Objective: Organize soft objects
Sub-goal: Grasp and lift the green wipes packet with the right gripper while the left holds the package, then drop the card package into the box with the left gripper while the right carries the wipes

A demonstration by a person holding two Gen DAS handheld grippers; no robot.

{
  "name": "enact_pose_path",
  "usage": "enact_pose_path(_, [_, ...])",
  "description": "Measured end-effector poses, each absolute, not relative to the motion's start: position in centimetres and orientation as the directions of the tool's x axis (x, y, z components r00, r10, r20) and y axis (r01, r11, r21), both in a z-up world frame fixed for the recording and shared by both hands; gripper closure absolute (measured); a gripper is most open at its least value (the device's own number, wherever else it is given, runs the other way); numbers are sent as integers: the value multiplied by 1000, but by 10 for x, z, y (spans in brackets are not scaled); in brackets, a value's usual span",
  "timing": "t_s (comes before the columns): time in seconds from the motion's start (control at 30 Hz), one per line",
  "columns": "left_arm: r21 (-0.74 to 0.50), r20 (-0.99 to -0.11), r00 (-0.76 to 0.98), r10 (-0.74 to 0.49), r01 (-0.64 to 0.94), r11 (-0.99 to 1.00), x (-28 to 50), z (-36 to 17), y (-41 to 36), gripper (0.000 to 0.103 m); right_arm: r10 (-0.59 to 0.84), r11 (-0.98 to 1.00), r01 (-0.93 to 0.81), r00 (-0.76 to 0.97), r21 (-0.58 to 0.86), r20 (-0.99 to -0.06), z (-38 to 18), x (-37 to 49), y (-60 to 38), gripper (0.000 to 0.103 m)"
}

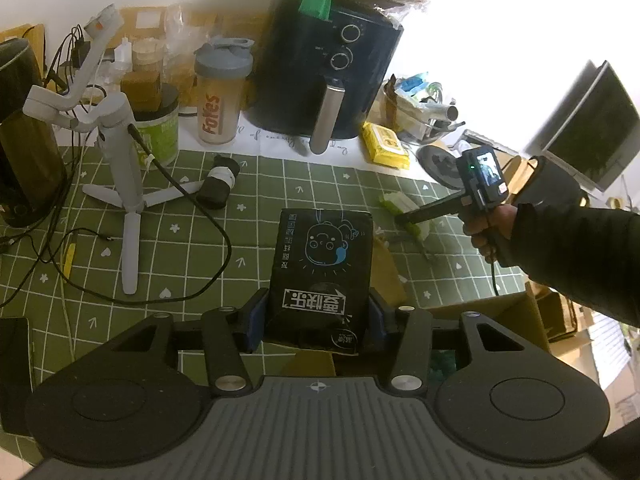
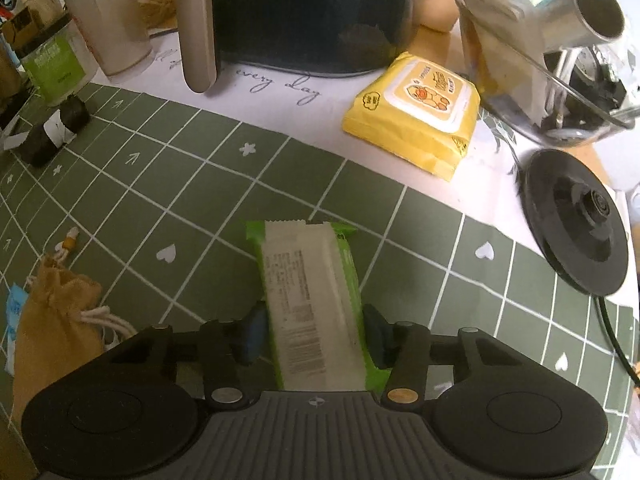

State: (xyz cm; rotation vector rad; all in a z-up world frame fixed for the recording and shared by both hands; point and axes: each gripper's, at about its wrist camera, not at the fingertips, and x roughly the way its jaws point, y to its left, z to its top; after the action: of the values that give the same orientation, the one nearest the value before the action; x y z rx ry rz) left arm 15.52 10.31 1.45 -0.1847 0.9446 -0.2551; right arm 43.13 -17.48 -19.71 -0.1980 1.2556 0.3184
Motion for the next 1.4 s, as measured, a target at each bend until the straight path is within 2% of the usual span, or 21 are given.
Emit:
enact_pose_path(0.3, [-262, -760, 571, -310, 167, 950, 153, 22, 100, 55, 123, 958, -285, 358, 17, -926, -153, 417, -204, 52])
enact_pose_path(0.7, [-259, -751, 551, -364, 261, 930, 151, 29, 78, 55, 235, 957, -259, 436, 128, -869, -78, 364, -224, 52])
enact_pose_path(1.07, [-262, -779, 483, -399, 327, 908, 143, 21, 53, 55, 330, 940, -247, 495, 234, -803, -26, 294, -217, 52])
enact_pose_path(1.4, [-288, -821, 403, -405, 320, 903, 136, -1, 34, 55, 387, 921, -259, 518, 292, -763, 4, 238, -208, 52])
